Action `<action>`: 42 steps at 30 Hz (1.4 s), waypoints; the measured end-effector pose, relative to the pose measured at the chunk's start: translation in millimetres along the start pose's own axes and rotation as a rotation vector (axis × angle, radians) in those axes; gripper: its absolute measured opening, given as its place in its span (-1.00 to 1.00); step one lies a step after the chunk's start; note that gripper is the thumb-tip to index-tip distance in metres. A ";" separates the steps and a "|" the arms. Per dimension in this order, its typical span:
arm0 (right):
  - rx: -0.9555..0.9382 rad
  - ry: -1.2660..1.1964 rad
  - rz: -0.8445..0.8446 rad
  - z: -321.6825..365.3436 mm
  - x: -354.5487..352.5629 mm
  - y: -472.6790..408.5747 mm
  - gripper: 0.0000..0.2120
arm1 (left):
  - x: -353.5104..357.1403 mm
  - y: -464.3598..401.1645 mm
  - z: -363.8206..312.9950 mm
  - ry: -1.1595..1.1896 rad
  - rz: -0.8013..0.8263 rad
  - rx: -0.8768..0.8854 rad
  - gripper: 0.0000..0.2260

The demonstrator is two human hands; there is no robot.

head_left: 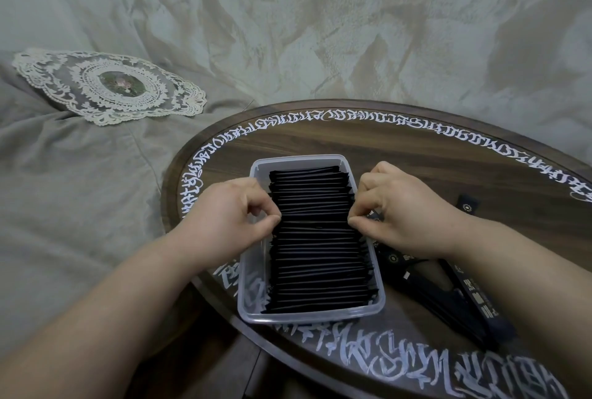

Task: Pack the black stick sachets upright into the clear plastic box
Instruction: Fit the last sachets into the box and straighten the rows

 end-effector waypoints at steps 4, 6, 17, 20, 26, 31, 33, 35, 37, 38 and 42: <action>0.099 -0.036 -0.076 -6.2 -9.7 -2.0 -0.94 | -8.7 -13.4 2.5 0.094 -0.101 -0.014 -0.93; 0.130 -0.004 -0.115 -11.2 -11.0 -9.0 -0.88 | -5.7 -26.2 4.9 0.034 -0.142 -0.029 -0.87; 0.253 0.039 0.117 -31.0 12.1 -41.5 -0.63 | 15.1 -50.6 12.5 -0.178 0.030 -0.188 -0.55; 0.227 0.078 0.141 -31.5 13.6 -42.0 -0.66 | 16.0 -51.2 22.4 -0.173 0.083 -0.238 -0.54; 0.182 0.078 0.095 -32.1 12.7 -37.2 -0.70 | 16.1 -48.9 12.7 -0.246 0.063 -0.191 -0.60; 0.155 0.125 0.143 -29.3 17.8 -35.0 -0.61 | 19.4 -48.3 8.7 -0.297 0.057 -0.197 -0.56; 0.151 0.136 0.143 -29.5 17.7 -34.0 -0.55 | 19.8 -47.9 8.5 -0.295 0.047 -0.196 -0.57; 0.152 0.144 0.149 -30.0 17.7 -33.4 -0.53 | 20.7 -47.3 8.0 -0.299 0.041 -0.193 -0.57; 0.157 0.146 0.148 -29.9 18.2 -33.1 -0.53 | 19.7 -46.3 8.5 -0.256 0.038 -0.200 -0.54; 0.161 0.140 0.138 -29.7 17.8 -32.7 -0.53 | 18.6 -45.5 9.3 -0.219 0.036 -0.206 -0.52; 0.179 0.114 0.101 -26.9 11.7 -27.7 -0.50 | 14.0 -36.5 8.0 -0.120 0.007 -0.208 -0.46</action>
Point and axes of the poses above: each hand's wrist, its own y-axis away from the middle knuckle, its own x-axis out of the palm, z = x × y, the point moved 5 cm from there along -y, towards the middle knuckle, and after that the axes turned 13 degrees about -x, right-handed, at the moved point
